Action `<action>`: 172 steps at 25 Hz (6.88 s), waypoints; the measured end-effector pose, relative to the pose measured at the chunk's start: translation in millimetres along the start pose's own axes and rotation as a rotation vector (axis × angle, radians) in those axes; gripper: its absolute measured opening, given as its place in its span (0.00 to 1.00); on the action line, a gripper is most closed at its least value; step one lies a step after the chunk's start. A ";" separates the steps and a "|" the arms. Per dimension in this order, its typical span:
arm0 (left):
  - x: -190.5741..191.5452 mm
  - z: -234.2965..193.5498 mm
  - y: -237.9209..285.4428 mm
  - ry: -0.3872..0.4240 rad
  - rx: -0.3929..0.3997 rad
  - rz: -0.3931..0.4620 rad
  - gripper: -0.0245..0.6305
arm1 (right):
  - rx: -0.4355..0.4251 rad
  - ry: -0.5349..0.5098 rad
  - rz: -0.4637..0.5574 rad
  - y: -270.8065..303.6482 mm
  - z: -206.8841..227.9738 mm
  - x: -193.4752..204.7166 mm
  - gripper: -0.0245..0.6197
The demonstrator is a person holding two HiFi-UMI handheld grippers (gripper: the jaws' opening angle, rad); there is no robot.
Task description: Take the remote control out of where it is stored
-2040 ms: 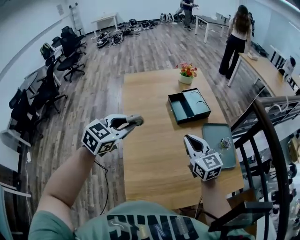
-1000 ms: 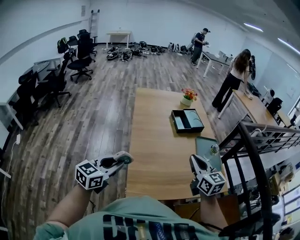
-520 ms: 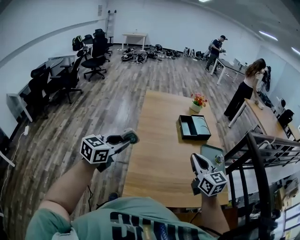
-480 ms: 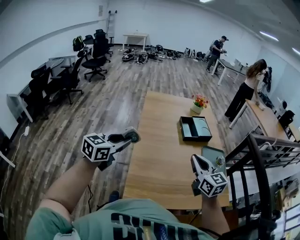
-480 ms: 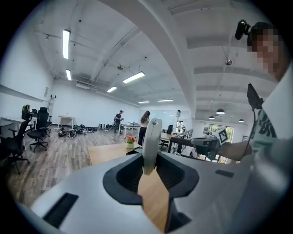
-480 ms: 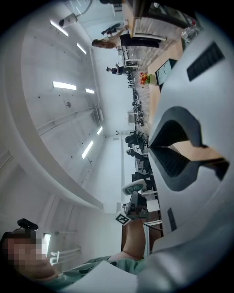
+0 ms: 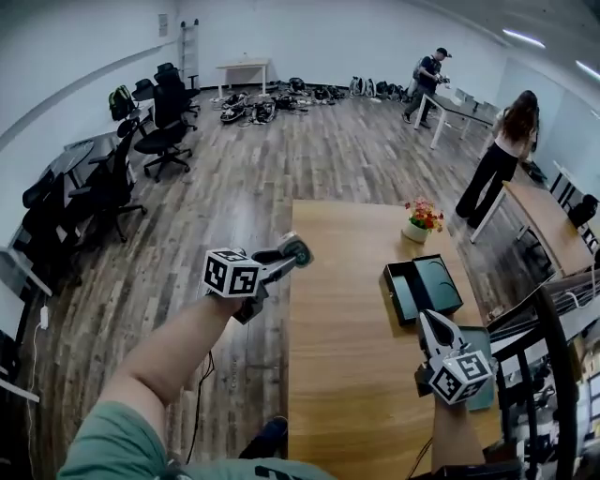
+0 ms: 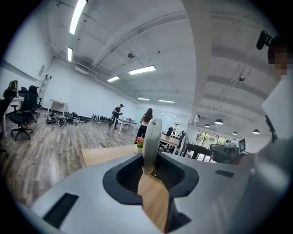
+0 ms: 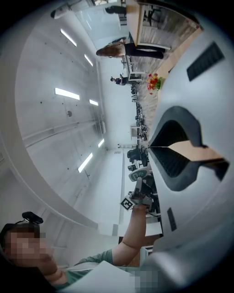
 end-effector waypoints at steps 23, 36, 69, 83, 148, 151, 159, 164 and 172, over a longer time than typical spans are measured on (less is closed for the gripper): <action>79.4 -339.1 282.9 -0.311 0.068 -0.215 0.19 | 0.220 0.050 -0.323 144.6 41.4 133.4 0.05; 95.9 -381.7 339.1 -0.365 -0.041 -0.288 0.25 | 0.235 0.085 -0.371 141.1 61.0 152.0 0.05; 51.8 -226.8 177.5 -0.204 0.217 -0.067 0.35 | 0.198 0.043 -0.284 111.3 10.0 97.9 0.05; 130.0 67.6 -6.2 -0.236 0.240 0.189 0.04 | 0.138 0.090 -0.193 -66.5 5.3 87.1 0.05; 250.4 586.1 -169.0 -0.061 0.161 0.294 0.04 | -0.087 0.285 -0.100 -511.2 12.7 64.5 0.05; 249.9 607.2 -158.3 -0.037 0.126 0.246 0.04 | -0.113 0.299 -0.087 -518.9 34.7 71.6 0.05; 232.2 612.6 -153.8 0.002 0.121 0.210 0.04 | -0.166 0.328 -0.076 -501.3 28.0 82.4 0.05; 229.5 588.5 -170.3 -0.012 0.167 0.255 0.04 | -0.158 0.299 -0.085 -488.8 -0.4 73.0 0.05; 234.6 558.8 -197.9 -0.016 0.194 0.308 0.04 | -0.143 0.237 -0.093 -482.1 -45.3 47.4 0.05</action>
Point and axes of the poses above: the fingertips, and each gripper's own axes: y forward along the fingers, z to its right, x out of its underside, the point moved 8 cm from there along -y, backward along the fingers, and after that the axes turned 11 degrees about x, right-handed, at the moved point
